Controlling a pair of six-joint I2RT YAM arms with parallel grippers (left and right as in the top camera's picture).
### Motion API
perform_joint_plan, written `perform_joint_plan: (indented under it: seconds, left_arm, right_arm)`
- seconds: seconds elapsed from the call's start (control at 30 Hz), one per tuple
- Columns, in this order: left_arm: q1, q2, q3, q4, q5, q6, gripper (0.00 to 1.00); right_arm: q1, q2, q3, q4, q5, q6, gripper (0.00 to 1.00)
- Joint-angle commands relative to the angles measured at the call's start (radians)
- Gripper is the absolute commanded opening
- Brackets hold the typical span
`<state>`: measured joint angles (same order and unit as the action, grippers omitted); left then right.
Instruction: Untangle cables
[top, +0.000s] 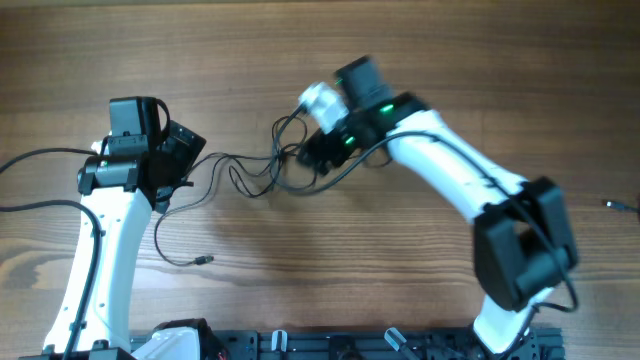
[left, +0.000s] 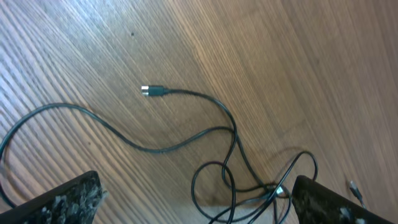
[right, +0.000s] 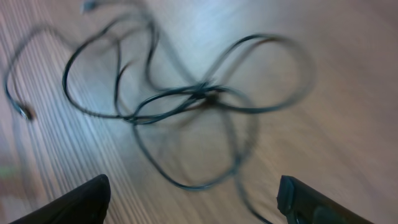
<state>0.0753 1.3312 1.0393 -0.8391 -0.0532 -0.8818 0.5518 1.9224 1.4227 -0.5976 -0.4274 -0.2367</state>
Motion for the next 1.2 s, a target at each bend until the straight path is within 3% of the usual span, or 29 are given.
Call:
perform_joint_plan:
  seconds: [0.0, 0.1, 0.17, 0.3, 0.33, 0.4, 0.47, 0.53, 0.6, 0.63, 0.67, 0.7, 0.73, 0.8, 0.87, 0.93, 1.0, 1.07, 1.13, 1.17]
  left_arm:
    - [0.007, -0.013, 0.009, -0.008, 0.039, -0.016, 1.0]
    - [0.007, -0.013, 0.009, -0.008, 0.039, -0.016, 1.0]
    - [0.007, -0.013, 0.009, -0.015, 0.039, -0.016, 1.0]
    - [0.007, -0.013, 0.009, -0.018, 0.055, -0.016, 1.0]
    - [0.007, -0.013, 0.009, -0.018, 0.073, -0.016, 1.0]
    - [0.007, -0.013, 0.009, -0.019, 0.112, -0.016, 1.0]
    - [0.005, -0.013, 0.008, -0.028, 0.168, -0.016, 0.96]
    - [-0.006, -0.009, 0.008, -0.034, 0.188, -0.016, 0.82]
    - [-0.04, 0.005, 0.008, -0.033, 0.191, -0.016, 0.77]
    - [-0.056, 0.014, 0.008, -0.031, 0.192, -0.016, 0.77]
    - [-0.078, 0.029, 0.008, -0.031, 0.192, -0.017, 0.9]
    - [-0.097, 0.042, 0.008, -0.031, 0.202, -0.017, 0.95]
    - [-0.118, 0.058, 0.008, -0.031, 0.22, -0.017, 0.94]
    - [-0.165, 0.098, 0.008, -0.029, 0.239, -0.017, 0.78]
    - [-0.186, 0.145, 0.008, -0.026, 0.239, -0.04, 0.74]
    - [-0.188, 0.204, 0.008, -0.023, 0.238, -0.098, 0.6]
    - [-0.188, 0.296, 0.008, 0.016, 0.249, -0.107, 0.32]
    - [-0.192, 0.351, 0.008, 0.033, 0.266, -0.107, 0.22]
    - [-0.195, 0.404, 0.008, 0.042, 0.266, -0.106, 0.04]
    - [-0.194, 0.427, 0.008, 0.042, 0.265, -0.103, 0.04]
  right_arm:
    - [0.095, 0.091, -0.016, 0.025, 0.059, -0.052, 0.85]
    - [0.17, 0.164, -0.016, 0.059, 0.046, -0.093, 0.84]
    - [0.2, 0.168, -0.016, 0.057, 0.078, -0.12, 0.77]
    - [0.224, 0.175, -0.023, 0.072, 0.215, -0.13, 0.72]
    - [0.224, 0.187, -0.024, 0.08, 0.212, -0.129, 0.63]
    - [0.223, 0.198, -0.024, 0.081, 0.221, -0.129, 0.05]
    - [0.223, 0.187, -0.02, 0.081, 0.243, -0.068, 0.04]
    - [0.218, 0.162, -0.006, 0.073, 0.259, 0.0, 0.04]
    - [0.206, 0.113, 0.001, 0.073, 0.245, 0.033, 0.04]
    - [0.201, 0.092, 0.001, 0.073, 0.238, 0.035, 0.04]
    - [0.196, 0.068, 0.001, 0.073, 0.235, 0.034, 0.04]
    - [0.192, 0.056, 0.001, 0.073, 0.236, 0.034, 0.04]
    - [0.189, 0.049, 0.001, 0.073, 0.236, 0.034, 0.04]
    - [0.188, 0.048, 0.0, 0.068, 0.235, 0.034, 0.04]
    - [0.188, 0.048, -0.004, 0.058, 0.227, 0.034, 0.04]
    - [0.185, 0.048, -0.004, 0.052, 0.22, 0.034, 0.04]
    - [0.166, 0.047, -0.003, 0.024, 0.219, 0.04, 0.04]
    - [0.145, 0.031, -0.003, -0.005, 0.216, 0.058, 0.04]
    - [0.112, -0.006, -0.003, -0.026, 0.217, 0.057, 0.04]
    - [0.09, -0.035, -0.003, -0.031, 0.217, 0.062, 0.04]
